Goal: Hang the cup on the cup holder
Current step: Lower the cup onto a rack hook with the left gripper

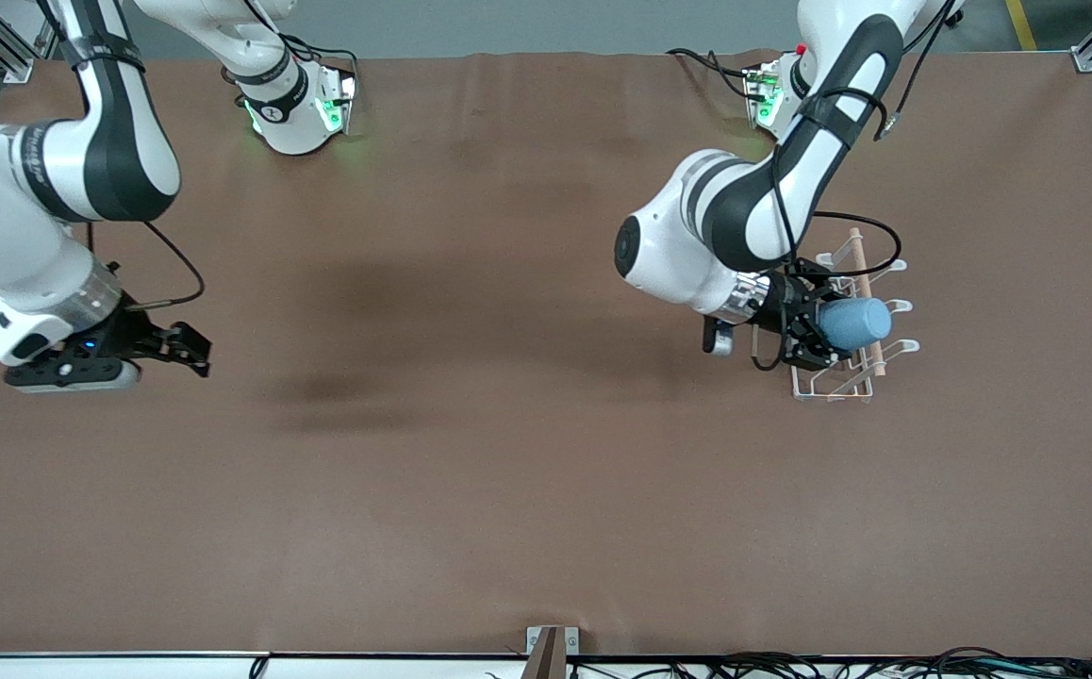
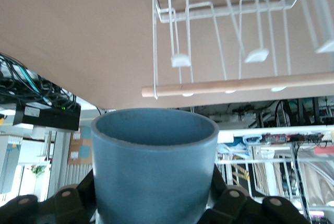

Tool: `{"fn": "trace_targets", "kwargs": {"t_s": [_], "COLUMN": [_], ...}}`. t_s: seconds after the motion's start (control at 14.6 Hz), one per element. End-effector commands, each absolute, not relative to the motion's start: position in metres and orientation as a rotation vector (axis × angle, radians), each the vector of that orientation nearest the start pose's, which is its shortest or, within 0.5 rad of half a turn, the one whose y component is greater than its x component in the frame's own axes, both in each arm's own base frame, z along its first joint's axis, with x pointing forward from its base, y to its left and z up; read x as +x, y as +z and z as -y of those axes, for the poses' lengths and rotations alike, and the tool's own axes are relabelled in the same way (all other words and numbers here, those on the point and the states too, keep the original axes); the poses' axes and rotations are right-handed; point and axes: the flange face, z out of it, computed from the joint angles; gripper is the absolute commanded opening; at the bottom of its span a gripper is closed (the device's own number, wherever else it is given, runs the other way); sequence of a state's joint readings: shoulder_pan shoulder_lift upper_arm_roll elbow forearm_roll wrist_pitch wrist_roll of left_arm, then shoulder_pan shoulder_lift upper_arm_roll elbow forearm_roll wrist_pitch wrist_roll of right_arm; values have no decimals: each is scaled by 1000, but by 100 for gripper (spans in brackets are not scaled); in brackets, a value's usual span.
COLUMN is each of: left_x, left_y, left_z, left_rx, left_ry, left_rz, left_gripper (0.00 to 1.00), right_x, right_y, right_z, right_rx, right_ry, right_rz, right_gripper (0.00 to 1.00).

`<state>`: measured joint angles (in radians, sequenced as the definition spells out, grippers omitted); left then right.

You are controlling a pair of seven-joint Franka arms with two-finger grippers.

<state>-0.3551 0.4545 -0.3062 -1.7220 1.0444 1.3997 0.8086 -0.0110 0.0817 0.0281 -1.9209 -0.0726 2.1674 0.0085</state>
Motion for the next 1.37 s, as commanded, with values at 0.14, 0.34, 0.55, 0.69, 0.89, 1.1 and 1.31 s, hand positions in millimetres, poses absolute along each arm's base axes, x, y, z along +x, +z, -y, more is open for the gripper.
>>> {"fn": "trace_targets", "kwargs": {"t_s": [0.14,0.34,0.55,0.69,0.89,1.1,1.31], "left_x": [543,544,542,540,539,536,536], "left_y": [289,269,246,237,236,225,219], "left_z": [263,259,254,253,250,248,248], "left_rx": [-1321,-1307,-1248,-1238,-1229,-1224,-1219], "left_ry": [906,909,959,964,983,1000,1003], "left_rz": [-1539,-1503,-1435,-1402,-1384,-1364,-1361], "left_gripper": [0,0,0,0,0,0,0], "right_x": [582,564,554,546,544,545,545], "right_y": [571,612,647,655,652,653,654], "right_z": [35,49,54,42,44,47,44], "right_rx": [-3244,-3217,-3224,-3232,-3122,-3121,-3125], "right_ry": [-196,-181,-134,-60,-17,-38,-43], "right_rz": [-208,-344,-325,-239,-268,-273,-262], "right_gripper": [100,100,100,100,100,100,100]}}
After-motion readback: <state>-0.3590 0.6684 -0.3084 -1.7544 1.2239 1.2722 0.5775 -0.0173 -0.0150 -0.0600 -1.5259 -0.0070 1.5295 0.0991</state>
